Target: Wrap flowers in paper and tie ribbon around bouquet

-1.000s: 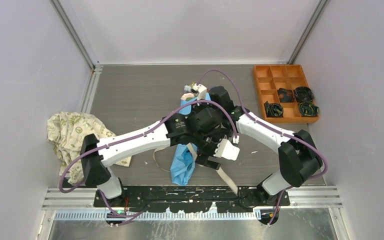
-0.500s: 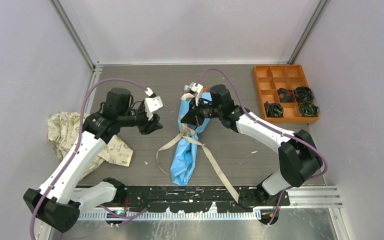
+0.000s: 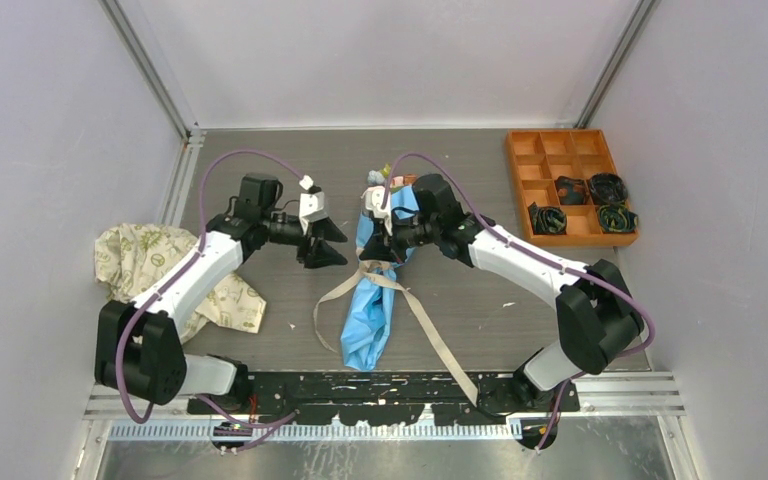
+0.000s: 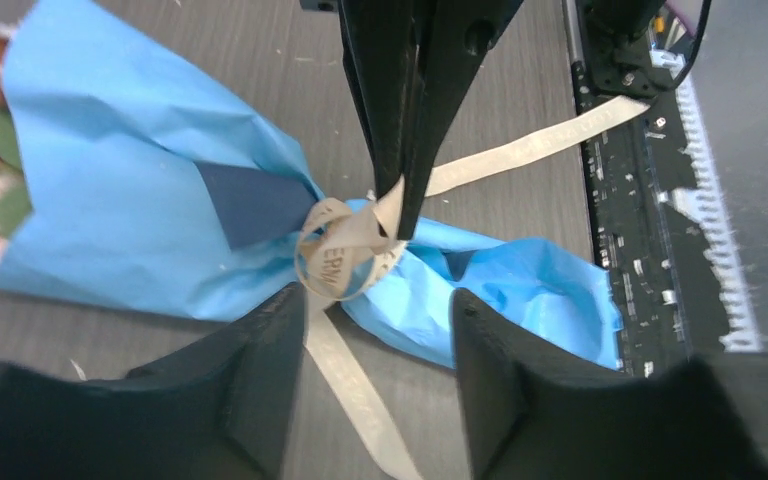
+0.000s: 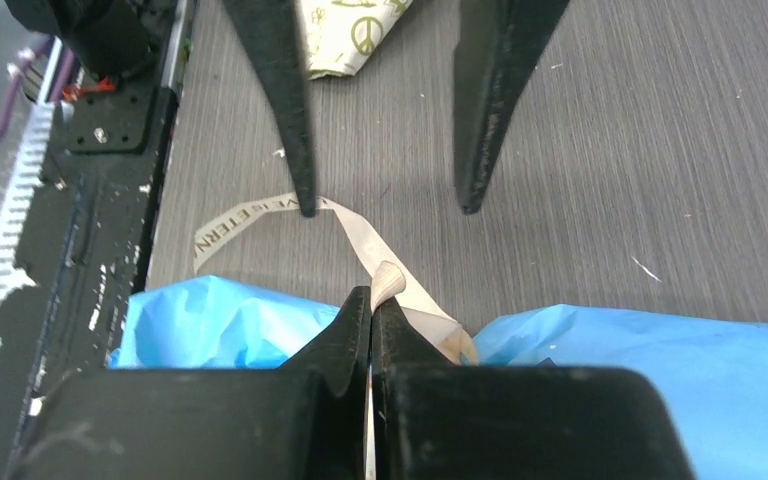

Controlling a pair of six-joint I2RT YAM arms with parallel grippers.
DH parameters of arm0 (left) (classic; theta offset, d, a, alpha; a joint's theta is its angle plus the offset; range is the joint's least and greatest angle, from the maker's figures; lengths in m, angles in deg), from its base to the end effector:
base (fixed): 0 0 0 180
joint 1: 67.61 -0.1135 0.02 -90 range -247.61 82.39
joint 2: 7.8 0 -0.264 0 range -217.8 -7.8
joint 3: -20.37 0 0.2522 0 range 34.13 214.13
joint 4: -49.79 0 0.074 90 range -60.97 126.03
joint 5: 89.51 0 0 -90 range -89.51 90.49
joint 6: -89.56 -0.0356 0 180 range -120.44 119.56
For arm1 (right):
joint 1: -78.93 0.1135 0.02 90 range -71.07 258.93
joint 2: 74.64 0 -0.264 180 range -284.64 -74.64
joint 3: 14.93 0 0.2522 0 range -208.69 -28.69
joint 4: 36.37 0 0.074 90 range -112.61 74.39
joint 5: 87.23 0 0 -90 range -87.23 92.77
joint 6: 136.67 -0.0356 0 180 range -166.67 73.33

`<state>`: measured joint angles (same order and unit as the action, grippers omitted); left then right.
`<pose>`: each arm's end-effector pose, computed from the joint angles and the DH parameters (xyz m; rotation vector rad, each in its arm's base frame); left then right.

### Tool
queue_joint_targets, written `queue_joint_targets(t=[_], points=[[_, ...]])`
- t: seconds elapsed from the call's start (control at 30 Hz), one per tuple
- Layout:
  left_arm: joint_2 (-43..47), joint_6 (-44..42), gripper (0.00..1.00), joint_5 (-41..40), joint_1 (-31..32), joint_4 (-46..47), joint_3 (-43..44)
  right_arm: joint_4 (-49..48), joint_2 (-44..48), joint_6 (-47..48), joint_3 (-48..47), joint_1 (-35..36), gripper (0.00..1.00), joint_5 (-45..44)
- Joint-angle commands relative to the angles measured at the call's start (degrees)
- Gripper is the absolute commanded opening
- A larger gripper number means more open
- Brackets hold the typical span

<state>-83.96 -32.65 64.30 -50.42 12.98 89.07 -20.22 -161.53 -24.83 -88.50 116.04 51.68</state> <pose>0.2496 -0.1107 0.2745 1.3045 1.5876 -1.1172 0.2517 0.2241 0.2711 -1.4333 1.4669 1.0472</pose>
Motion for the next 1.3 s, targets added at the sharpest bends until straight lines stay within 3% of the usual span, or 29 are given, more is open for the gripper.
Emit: queue_joint_targets(t=[0.0, 0.07, 0.23, 0.4, 0.63, 1.07, 1.1, 1.17, 1.27], points=[[-1.1, -2.5, 0.45, 4.7, 0.7, 8.1, 1.5, 2.3, 0.0, 10.4, -2.5, 0.6, 0.01, 0.4], [-1.3, -3.3, 0.42, 4.0, 1.4, 8.1, 1.6, 3.1, 0.1, 12.3, -2.5, 1.0, 0.01, -0.2], [-2.9, -1.0, 0.44, -1.1, 3.3, 8.5, 2.4, 3.5, 0.9, 14.3, -2.2, 2.0, 0.01, -1.3], [-3.6, 3.7, 0.41, 0.9, 3.9, 11.1, 1.8, 2.1, 0.3, 14.3, -2.1, 2.0, 0.01, -1.4], [-2.9, 5.3, 0.01, 0.3, 5.1, 12.3, 1.2, 1.6, 0.5, 14.1, -1.8, 2.0, 0.01, -1.5], [-1.1, -4.6, 0.00, -2.4, 5.0, -1.0, 3.1, 0.1, 0.5, 12.6, -0.8, 2.0, 0.01, -3.6], [-1.0, -5.9, 0.04, -2.3, 5.0, -1.7, 3.2, -0.3, 0.4, 12.6, -0.7, 2.1, 0.01, -3.6], [-1.1, -5.9, 0.31, -2.7, 5.0, -1.8, 3.3, -1.1, 0.5, 12.7, -0.3, 2.0, 0.01, -3.5], [-1.3, -3.1, 0.51, -3.7, 5.0, 2.7, 2.7, -1.2, 0.5, 13.1, -0.3, 2.1, 0.01, -2.8]])
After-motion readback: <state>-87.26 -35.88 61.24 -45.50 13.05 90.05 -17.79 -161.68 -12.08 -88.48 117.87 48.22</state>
